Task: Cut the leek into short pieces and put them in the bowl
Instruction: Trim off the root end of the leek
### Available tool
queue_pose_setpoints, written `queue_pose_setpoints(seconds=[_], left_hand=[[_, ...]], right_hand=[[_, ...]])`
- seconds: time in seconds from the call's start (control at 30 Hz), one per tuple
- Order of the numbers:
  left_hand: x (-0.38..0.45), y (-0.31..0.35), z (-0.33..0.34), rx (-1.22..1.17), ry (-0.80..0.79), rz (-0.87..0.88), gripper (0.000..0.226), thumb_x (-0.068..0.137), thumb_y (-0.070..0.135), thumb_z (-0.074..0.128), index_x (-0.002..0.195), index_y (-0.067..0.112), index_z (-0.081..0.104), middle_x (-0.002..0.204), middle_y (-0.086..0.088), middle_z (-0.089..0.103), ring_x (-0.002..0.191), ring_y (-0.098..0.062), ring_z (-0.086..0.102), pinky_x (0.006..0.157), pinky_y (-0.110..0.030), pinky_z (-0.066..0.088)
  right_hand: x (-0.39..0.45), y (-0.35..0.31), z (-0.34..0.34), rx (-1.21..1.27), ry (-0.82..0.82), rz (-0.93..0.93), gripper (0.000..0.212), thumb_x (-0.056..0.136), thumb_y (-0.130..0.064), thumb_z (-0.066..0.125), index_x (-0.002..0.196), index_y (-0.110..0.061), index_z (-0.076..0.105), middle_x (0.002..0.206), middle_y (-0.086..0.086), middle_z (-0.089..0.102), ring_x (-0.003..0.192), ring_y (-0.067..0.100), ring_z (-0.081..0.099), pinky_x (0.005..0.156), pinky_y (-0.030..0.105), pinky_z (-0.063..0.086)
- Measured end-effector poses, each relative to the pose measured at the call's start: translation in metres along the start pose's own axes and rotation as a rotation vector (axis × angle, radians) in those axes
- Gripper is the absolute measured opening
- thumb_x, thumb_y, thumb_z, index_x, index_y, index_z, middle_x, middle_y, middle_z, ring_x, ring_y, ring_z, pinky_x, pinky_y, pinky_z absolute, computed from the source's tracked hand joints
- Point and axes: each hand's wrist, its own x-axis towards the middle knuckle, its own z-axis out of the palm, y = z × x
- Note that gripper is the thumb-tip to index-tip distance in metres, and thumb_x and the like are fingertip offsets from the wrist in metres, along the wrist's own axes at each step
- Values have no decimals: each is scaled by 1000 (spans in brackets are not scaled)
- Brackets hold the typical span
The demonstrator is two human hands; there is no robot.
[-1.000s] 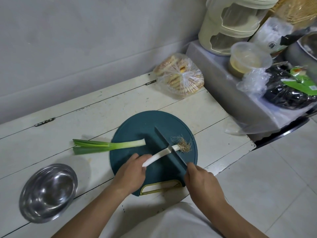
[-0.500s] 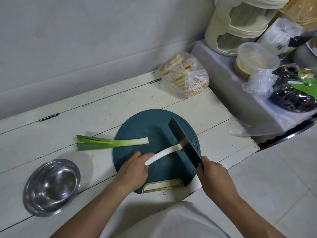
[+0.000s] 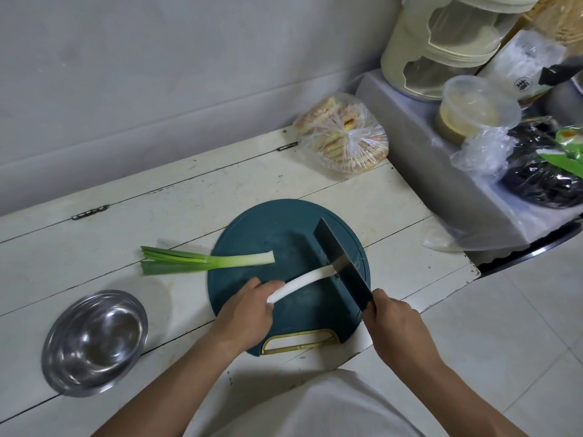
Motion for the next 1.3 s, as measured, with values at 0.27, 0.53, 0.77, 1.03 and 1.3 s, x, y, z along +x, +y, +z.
queue_pose_setpoints(seconds=[0.27,0.53,0.77,1.03,1.3], left_hand=[[2,0,0,14,-2,0,47,99,17,52,141,37,50,110,7,50,94,-19,58,79,-31,50],[6,-1,-1,32,-15,1,48,98,15,53,141,36,52,109,7,51,92,-20,58,79,-34,49],[6,1,0,17,-3,-10,46,98,15,53,139,36,52,110,7,51,91,-20,58,78,-35,51],[-23,-29,-21,-384,-97,-178,19,97,29,60,113,38,62,90,10,66,71,-10,60,61,-27,50],[-37,-37,-25,-790,-267,-220,22,103,16,51,111,14,72,76,-6,58,64,-20,52,62,-36,42]], right_hand=[[-7,11,-4,-21,-62,-13,27,103,-30,37,80,-18,37,62,1,48,66,34,60,52,39,37],[10,0,2,-139,-125,-44,19,97,-10,47,86,-18,33,66,-1,42,50,21,39,43,29,22],[26,-24,14,-80,-139,40,16,103,-12,41,92,-16,31,67,-1,41,59,25,48,56,28,36],[32,-17,6,-2,-104,27,15,104,-25,38,91,-18,39,96,16,72,75,37,63,60,38,46],[15,-20,-21,294,40,7,26,102,-24,45,82,-8,47,68,14,63,64,37,58,56,43,44]])
